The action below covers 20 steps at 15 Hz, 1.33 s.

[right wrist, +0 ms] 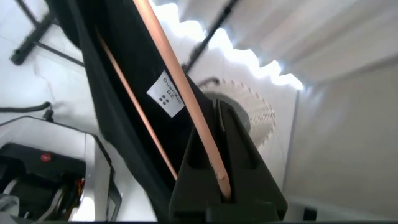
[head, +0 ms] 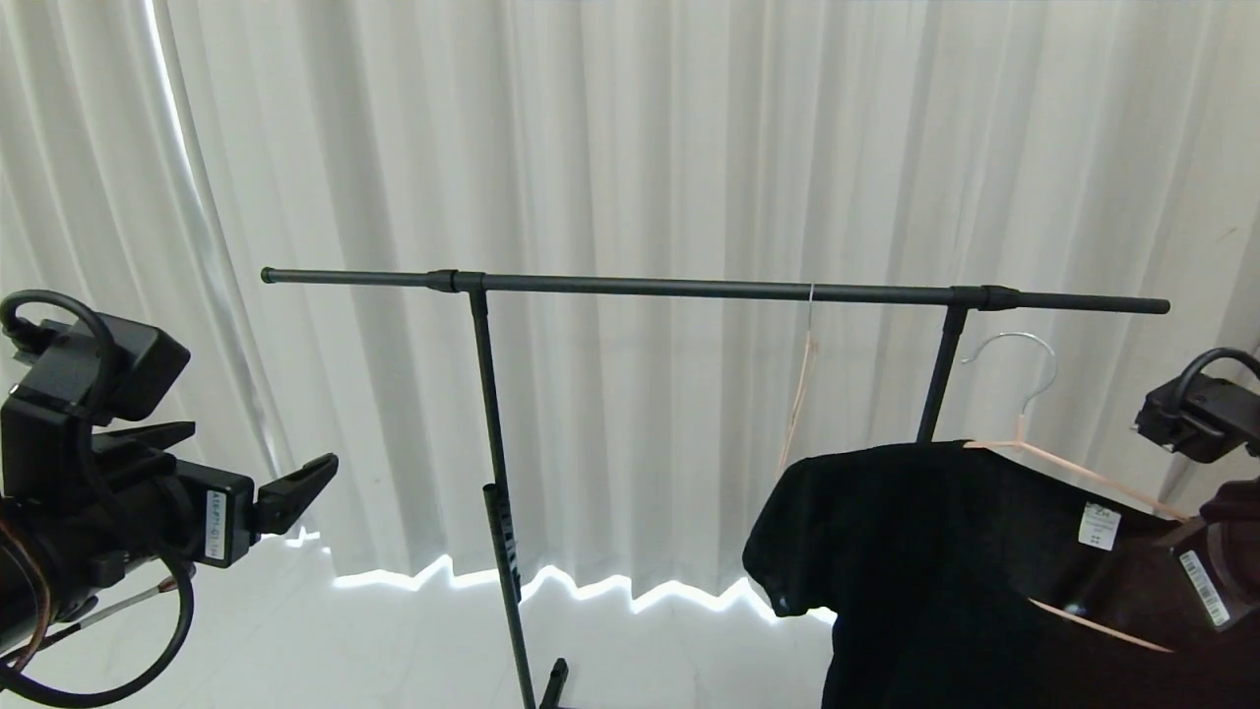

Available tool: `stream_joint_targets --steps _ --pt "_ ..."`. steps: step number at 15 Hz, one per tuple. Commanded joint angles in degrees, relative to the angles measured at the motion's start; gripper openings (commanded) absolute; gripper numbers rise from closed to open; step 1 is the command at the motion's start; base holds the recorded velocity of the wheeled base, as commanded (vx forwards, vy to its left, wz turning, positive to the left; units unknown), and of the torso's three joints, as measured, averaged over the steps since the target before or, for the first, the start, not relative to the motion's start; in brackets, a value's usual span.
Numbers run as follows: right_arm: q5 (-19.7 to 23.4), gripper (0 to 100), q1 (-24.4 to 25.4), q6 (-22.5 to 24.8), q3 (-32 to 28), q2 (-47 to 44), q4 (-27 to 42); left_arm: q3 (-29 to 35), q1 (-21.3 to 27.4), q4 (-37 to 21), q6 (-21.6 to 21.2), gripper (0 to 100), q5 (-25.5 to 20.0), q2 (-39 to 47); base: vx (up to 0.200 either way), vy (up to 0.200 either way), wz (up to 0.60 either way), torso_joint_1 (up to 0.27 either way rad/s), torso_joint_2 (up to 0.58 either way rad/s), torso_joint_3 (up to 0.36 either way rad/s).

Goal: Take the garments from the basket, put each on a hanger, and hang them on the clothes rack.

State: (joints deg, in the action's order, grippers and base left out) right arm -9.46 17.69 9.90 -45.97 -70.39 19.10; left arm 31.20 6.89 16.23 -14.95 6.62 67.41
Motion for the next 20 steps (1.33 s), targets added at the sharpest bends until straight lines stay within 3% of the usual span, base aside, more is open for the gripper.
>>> stream_joint_targets --steps 1,6,17,20 --pt "-0.2 0 -1.3 -0.1 -0.1 2.3 1.4 0.4 0.0 0.1 0.0 100 0.9 1.8 0.0 0.0 0.0 0.0 0.0 0.0" --pt "-0.2 0 -1.7 -0.1 0.0 3.1 1.7 0.7 0.0 3.1 -0.1 100 4.4 3.7 0.0 0.08 0.0 0.001 0.0 0.002" --pt "-0.2 0 -1.5 -0.1 -0.1 2.1 1.6 1.7 0.0 3.1 -0.2 100 4.5 4.6 0.0 0.2 0.0 0.003 0.0 0.004" --pt "-0.2 0 -1.3 -0.1 -0.1 1.7 1.6 1.9 0.0 3.2 0.0 100 4.5 4.8 0.0 0.0 0.0 0.0 0.0 0.0"
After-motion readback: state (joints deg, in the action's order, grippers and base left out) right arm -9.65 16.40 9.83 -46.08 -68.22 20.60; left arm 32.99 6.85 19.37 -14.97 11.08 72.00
